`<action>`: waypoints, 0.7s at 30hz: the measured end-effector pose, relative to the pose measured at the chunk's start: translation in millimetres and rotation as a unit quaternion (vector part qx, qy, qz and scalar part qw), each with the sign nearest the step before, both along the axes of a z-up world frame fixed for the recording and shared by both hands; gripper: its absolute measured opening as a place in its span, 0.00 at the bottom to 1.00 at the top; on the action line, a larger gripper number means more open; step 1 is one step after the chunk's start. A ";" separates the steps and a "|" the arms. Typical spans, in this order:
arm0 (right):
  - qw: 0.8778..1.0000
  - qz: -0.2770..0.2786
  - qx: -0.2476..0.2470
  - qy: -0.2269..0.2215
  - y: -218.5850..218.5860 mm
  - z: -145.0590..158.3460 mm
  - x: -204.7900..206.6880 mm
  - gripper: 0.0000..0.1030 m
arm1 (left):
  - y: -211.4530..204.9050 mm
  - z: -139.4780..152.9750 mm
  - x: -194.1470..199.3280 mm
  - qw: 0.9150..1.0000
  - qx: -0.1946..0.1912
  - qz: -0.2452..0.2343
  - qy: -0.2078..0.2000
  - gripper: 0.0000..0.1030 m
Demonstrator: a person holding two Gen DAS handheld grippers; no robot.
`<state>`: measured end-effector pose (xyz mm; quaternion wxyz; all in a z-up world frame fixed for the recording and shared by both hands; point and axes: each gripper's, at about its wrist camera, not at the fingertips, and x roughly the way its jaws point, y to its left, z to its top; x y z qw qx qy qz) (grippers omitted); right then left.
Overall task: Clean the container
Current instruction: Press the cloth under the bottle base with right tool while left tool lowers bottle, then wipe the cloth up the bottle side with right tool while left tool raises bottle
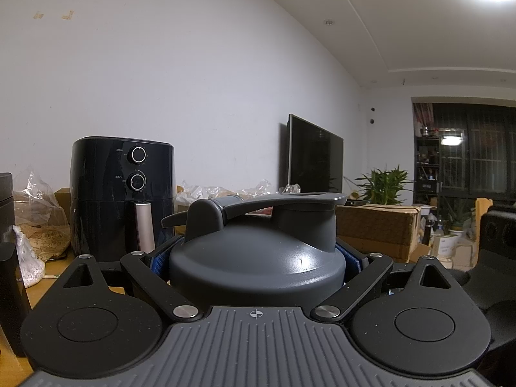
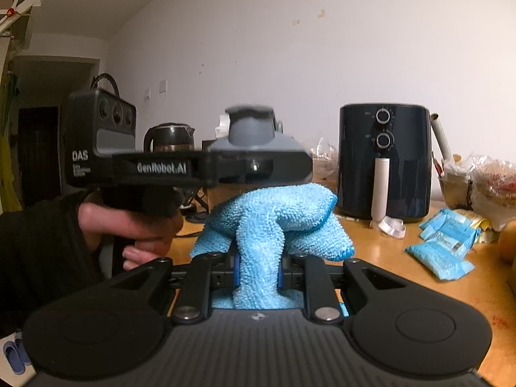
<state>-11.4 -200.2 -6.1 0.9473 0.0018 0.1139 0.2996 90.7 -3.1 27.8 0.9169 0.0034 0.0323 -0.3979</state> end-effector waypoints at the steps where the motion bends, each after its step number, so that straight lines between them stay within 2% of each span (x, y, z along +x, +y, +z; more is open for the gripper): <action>1: 1.000 0.001 -0.001 0.003 0.1 -2.4 0.6 0.15 | 0.0 0.0 0.1 1.000 0.000 0.000 0.000 0.92; 21: 0.996 0.004 -0.028 0.079 8.4 -61.1 10.8 0.14 | -0.6 -0.4 -0.6 1.000 0.000 0.000 0.000 0.92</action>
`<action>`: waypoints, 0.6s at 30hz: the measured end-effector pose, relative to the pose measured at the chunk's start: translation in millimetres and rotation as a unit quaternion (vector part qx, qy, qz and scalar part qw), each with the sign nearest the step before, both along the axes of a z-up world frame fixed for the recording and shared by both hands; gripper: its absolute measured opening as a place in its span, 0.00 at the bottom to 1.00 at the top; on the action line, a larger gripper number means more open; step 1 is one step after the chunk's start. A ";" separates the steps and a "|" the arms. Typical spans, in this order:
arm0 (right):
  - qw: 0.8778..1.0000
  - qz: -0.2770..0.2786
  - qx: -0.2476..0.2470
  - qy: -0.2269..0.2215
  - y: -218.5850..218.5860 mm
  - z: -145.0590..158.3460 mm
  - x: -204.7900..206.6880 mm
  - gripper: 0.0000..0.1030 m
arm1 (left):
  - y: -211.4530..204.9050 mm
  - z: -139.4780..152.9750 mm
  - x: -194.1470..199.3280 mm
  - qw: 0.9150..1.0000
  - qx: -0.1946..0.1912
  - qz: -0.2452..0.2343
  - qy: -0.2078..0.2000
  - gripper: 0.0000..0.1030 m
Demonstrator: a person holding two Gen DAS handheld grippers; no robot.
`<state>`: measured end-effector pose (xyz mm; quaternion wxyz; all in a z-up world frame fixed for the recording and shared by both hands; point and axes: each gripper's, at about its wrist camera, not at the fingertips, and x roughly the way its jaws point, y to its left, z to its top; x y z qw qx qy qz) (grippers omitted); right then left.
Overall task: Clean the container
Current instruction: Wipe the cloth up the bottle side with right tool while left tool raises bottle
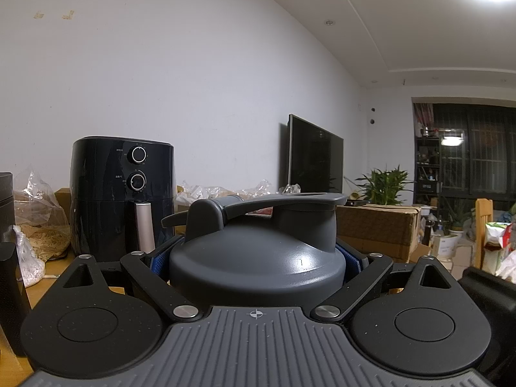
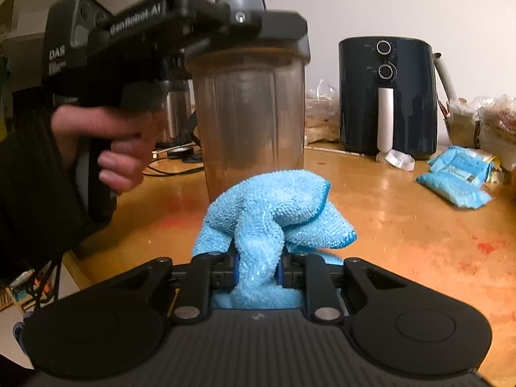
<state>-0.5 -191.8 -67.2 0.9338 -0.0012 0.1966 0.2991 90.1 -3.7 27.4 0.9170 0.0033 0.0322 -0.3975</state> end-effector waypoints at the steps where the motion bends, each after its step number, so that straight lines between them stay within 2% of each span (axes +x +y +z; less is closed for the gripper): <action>1: 1.000 -0.001 0.004 0.003 -0.7 -1.0 0.0 0.14 | 0.1 -0.2 0.4 1.000 0.000 0.000 0.000 0.92; 18: 1.000 -0.002 -0.002 -0.003 0.6 -2.3 -1.9 0.14 | -0.6 -0.4 -2.6 1.000 0.003 0.014 -0.011 0.93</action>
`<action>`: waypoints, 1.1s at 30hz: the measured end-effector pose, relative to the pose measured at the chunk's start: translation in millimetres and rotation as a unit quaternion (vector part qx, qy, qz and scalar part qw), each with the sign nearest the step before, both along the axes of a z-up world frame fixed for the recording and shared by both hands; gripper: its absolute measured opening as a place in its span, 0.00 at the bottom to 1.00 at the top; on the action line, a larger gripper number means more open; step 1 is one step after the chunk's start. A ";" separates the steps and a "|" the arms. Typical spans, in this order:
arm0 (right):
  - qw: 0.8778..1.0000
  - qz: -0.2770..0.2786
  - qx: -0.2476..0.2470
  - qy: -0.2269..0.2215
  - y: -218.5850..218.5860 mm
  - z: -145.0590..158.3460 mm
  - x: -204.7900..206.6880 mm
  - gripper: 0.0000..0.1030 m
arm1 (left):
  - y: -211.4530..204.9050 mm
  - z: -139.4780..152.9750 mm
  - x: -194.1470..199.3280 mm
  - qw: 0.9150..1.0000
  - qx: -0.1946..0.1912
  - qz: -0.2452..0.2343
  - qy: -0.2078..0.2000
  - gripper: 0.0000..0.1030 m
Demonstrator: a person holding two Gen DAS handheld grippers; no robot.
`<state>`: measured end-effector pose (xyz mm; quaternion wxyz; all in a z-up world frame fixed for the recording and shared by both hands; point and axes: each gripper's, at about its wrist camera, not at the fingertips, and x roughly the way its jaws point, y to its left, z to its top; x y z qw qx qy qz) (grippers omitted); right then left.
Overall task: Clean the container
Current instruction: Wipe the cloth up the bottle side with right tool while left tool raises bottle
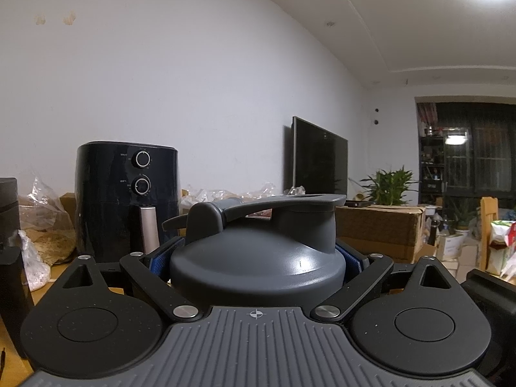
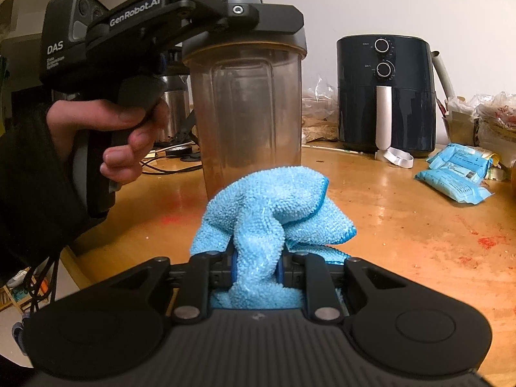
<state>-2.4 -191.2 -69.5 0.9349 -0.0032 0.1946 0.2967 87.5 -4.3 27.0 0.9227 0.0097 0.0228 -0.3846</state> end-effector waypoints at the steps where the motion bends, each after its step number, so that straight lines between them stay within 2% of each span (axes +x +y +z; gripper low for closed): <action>1: 1.000 0.000 0.000 0.000 0.0 0.0 0.1 0.15 | -0.6 0.2 -1.3 1.000 0.001 0.003 -0.002 0.93; 10: 1.000 -0.001 0.000 -0.003 -0.2 -1.3 1.0 0.16 | -6.8 3.5 -11.7 0.999 0.019 0.038 -0.009 0.95; 12: 1.000 -0.001 0.000 -0.004 -0.4 -1.6 0.9 0.16 | -7.7 3.7 -12.9 0.999 0.020 0.047 -0.007 1.00; 21: 1.000 -0.001 0.001 -0.005 -1.6 -1.8 -0.1 0.17 | -13.9 6.6 -23.5 0.996 0.019 0.089 -0.006 1.00; 33: 1.000 -0.002 0.001 -0.005 -1.6 -1.2 -0.8 0.17 | -32.9 11.4 -32.4 0.985 0.029 0.172 -0.003 1.00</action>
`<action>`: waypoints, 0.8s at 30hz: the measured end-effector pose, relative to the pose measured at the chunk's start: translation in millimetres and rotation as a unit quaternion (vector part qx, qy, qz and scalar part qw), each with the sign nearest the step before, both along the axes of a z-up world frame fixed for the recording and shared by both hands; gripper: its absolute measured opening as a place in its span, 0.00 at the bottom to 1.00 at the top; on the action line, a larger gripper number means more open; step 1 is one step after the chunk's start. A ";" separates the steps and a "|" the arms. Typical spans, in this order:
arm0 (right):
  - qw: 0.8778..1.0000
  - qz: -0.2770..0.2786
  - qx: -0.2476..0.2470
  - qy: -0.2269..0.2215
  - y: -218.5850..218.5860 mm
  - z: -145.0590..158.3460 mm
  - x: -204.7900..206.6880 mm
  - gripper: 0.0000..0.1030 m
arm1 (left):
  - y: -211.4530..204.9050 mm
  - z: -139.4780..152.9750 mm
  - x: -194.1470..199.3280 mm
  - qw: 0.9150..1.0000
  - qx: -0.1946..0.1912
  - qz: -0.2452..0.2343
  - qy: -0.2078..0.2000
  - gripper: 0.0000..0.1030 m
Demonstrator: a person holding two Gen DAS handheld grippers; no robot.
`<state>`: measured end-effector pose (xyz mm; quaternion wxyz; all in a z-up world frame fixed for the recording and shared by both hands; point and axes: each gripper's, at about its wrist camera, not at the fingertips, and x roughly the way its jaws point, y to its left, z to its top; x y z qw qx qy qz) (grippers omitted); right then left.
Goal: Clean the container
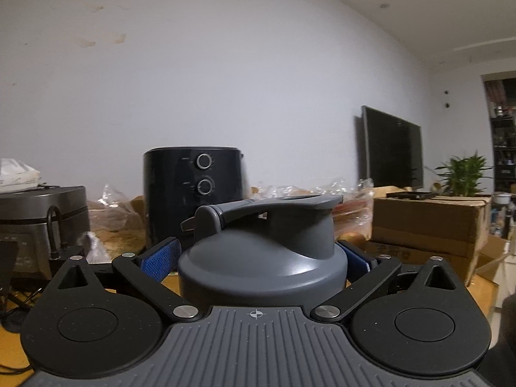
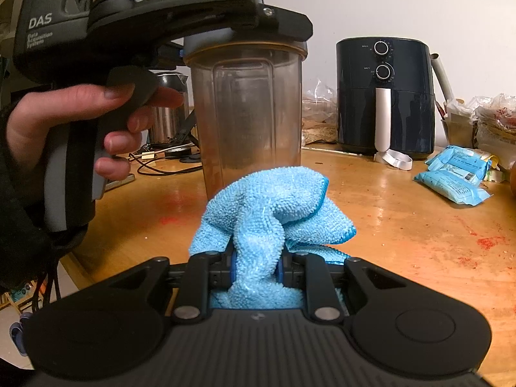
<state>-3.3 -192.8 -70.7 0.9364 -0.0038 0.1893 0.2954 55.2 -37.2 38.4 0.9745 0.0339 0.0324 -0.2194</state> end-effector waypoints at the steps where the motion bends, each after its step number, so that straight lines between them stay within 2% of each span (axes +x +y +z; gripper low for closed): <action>1: 1.000 0.000 0.000 0.000 -0.2 0.0 0.0 0.17 | -1.5 0.2 0.4 1.000 -0.001 0.006 0.002 1.00; 10: 1.000 0.000 0.001 0.000 -0.8 -0.1 1.7 0.17 | -11.3 1.0 -0.7 0.998 -0.019 0.064 0.018 1.00; 24: 1.000 0.001 0.003 0.001 -2.7 -0.3 2.4 0.17 | -29.1 5.9 -7.7 0.990 -0.021 0.141 0.018 1.00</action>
